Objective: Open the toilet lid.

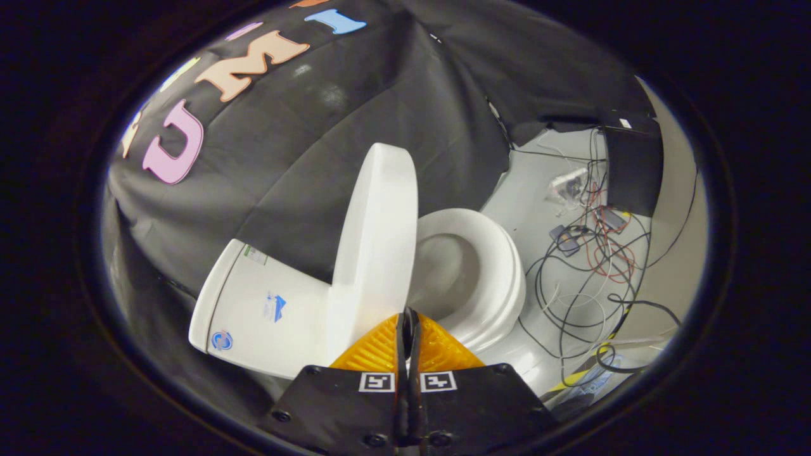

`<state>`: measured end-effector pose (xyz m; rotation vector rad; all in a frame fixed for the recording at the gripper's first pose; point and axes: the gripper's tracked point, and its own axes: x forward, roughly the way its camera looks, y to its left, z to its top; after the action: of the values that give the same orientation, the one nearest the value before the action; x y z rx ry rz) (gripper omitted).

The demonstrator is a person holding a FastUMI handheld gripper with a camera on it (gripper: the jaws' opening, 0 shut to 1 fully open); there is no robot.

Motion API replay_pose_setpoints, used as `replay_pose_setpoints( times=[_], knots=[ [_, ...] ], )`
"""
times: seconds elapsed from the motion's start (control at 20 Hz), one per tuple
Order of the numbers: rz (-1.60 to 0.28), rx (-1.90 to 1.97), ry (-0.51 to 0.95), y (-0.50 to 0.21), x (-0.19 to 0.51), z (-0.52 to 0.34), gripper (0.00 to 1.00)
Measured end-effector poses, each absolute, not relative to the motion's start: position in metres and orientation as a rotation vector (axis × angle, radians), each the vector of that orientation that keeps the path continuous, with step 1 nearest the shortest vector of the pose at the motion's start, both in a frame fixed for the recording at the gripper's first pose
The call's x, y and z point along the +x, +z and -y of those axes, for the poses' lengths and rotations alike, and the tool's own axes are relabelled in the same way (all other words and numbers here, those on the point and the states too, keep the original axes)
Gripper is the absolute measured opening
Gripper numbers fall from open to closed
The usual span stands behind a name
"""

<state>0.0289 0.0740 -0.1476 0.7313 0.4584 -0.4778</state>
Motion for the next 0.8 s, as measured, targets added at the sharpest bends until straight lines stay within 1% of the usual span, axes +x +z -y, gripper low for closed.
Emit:
replay_pose_setpoints(
  times=[0.3, 0.8],
  knots=[
    [-0.431, 0.646, -0.503, -0.129, 0.034, -0.088, 0.01],
    [-0.426, 0.522, -0.506, -0.106, 0.04, -0.102, 0.01]
  ],
)
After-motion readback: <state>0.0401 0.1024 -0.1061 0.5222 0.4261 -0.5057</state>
